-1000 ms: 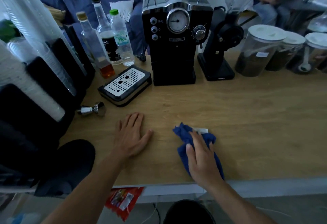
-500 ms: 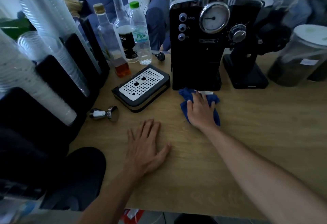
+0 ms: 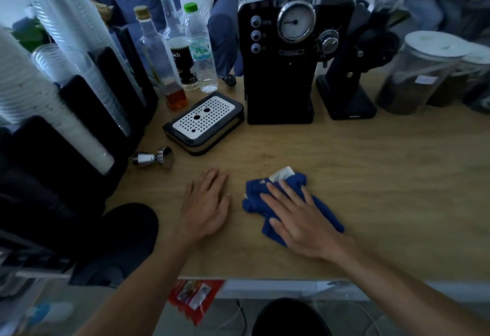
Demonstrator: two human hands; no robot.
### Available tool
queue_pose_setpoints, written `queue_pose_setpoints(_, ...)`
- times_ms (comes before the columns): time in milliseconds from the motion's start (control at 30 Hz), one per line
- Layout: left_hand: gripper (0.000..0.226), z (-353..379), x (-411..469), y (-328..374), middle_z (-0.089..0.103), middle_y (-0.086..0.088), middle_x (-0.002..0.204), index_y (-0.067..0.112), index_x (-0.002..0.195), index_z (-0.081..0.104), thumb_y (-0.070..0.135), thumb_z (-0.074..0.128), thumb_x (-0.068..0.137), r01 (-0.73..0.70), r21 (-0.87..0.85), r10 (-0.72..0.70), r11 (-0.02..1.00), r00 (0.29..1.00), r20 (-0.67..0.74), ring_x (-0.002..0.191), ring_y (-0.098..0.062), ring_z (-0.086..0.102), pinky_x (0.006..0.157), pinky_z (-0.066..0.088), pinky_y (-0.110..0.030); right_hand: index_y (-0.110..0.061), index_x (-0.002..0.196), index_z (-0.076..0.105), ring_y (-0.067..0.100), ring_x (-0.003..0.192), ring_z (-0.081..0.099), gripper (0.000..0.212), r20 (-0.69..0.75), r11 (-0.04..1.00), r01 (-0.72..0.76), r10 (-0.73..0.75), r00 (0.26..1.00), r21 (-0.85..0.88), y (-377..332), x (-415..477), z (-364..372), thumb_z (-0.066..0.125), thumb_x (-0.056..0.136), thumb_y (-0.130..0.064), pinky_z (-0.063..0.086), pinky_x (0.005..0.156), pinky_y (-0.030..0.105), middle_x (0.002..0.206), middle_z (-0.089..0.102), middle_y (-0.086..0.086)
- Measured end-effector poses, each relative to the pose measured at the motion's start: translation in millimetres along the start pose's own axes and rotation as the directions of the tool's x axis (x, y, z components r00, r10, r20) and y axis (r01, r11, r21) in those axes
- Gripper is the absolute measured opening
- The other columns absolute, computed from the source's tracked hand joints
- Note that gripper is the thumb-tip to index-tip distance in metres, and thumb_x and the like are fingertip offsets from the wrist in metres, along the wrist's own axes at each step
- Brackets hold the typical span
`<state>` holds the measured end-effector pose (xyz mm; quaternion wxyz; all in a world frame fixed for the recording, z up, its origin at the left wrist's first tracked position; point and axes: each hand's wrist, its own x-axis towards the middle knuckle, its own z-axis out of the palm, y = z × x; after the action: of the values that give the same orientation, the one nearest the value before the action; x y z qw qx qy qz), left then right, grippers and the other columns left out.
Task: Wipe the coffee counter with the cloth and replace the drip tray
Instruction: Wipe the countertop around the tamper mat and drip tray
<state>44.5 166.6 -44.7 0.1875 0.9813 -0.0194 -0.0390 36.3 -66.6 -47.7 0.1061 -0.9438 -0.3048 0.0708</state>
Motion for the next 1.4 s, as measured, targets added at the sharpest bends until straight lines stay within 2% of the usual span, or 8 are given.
queue_pose_setpoints(167,0.060,-0.8,-18.1,-2.6,0.011,0.000,0.161,0.025,0.151,0.018,0.049,0.021,0.096,-0.012,0.073,0.011,0.997,1.000,0.016,0.147,-0.018,0.006,0.117,0.004,-0.041,-0.019,0.145,0.023,0.017,0.143,0.002,0.053,-0.066,0.996,0.047,-0.052,0.996,-0.079,-20.8,-54.4,18.7,0.023,0.097,-0.042,0.006,0.109,0.046,0.156,0.016,-0.001)
queue_pose_setpoints(333,0.067,-1.1,-33.5,-7.5,0.012,0.000,0.160,0.024,0.151,0.018,0.053,0.015,0.091,-0.028,0.090,0.026,0.996,0.999,0.024,0.146,-0.018,0.006,0.116,0.005,-0.040,-0.016,0.143,0.031,0.020,0.142,0.016,0.053,-0.101,0.996,0.033,-0.042,0.994,-0.086,-39.6,-85.3,30.0,0.012,0.099,-0.039,0.016,0.107,0.044,0.153,0.026,0.001)
queue_pose_setpoints(433,0.075,-3.6,-35.4,-13.4,0.011,0.001,0.160,0.026,0.151,0.016,0.060,0.003,0.086,-0.020,0.108,0.018,0.994,0.999,0.027,0.146,-0.016,0.005,0.116,0.004,-0.039,-0.017,0.143,0.031,0.007,0.142,0.011,0.057,-0.139,0.987,-0.056,0.077,0.987,0.148,-49.4,-82.6,29.8,0.009,0.099,-0.046,0.011,0.111,0.037,0.152,0.029,-0.005)
queue_pose_setpoints(533,0.086,-8.6,-31.1,-21.7,0.014,0.002,0.160,0.028,0.151,0.019,0.068,-0.005,0.078,0.001,0.104,-0.001,0.995,1.000,0.004,0.146,-0.017,0.007,0.116,0.005,-0.038,-0.023,0.146,0.022,-0.006,0.140,-0.001,0.068,-0.196,0.858,-0.158,0.284,0.939,0.488,-57.6,-54.4,19.1,0.006,0.091,-0.060,-0.001,0.117,0.030,0.150,0.015,-0.017)
queue_pose_setpoints(733,0.099,-9.6,-29.4,-25.9,0.015,0.004,0.160,0.032,0.150,0.020,0.076,-0.020,0.071,-0.010,0.071,0.012,0.997,0.999,-0.030,0.146,-0.014,0.007,0.112,0.000,-0.031,-0.018,0.146,0.022,0.008,0.143,0.010,0.048,-0.205,0.726,-0.235,0.462,0.863,0.647,-44.7,31.2,-1.4,0.028,0.101,-0.029,0.002,0.118,0.039,0.155,0.021,-0.004)
queue_pose_setpoints(1000,0.090,-9.1,-28.6,-29.5,0.012,0.015,0.158,0.035,0.149,0.020,0.077,-0.009,0.075,0.009,-0.033,-0.011,0.999,0.998,-0.060,0.143,0.001,0.000,0.112,-0.010,-0.024,-0.013,0.145,0.023,0.016,0.144,0.010,0.048,-0.214,0.753,-0.333,0.526,0.823,0.568,-13.4,135.6,-16.1,0.024,0.101,-0.030,-0.005,0.116,0.044,0.155,0.022,0.003)
queue_pose_setpoints(1200,0.074,-8.5,-22.0,-34.7,0.010,0.027,0.150,0.037,0.147,0.024,0.069,0.006,0.082,-0.006,-0.058,0.000,0.998,0.996,-0.095,0.137,0.011,-0.007,0.105,-0.021,-0.013,-0.018,0.147,0.014,0.019,0.144,-0.006,0.051,-0.111,0.832,-0.476,0.522,0.845,0.286,-5.6,188.1,-17.5,0.017,0.100,-0.037,-0.008,0.112,0.054,0.158,0.006,0.002)
queue_pose_setpoints(1400,0.070,-9.2,-19.8,-39.2,0.018,0.021,0.153,0.034,0.146,0.028,0.061,0.011,0.084,-0.001,-0.102,-0.008,0.995,0.996,-0.088,0.135,0.011,-0.003,0.107,-0.018,-0.015,-0.024,0.148,0.007,0.020,0.144,-0.010,0.052,-0.021,0.943,-0.326,0.328,0.944,0.070,-4.3,174.1,-16.3,0.018,0.100,-0.039,-0.007,0.111,0.055,0.159,-0.005,-0.003)
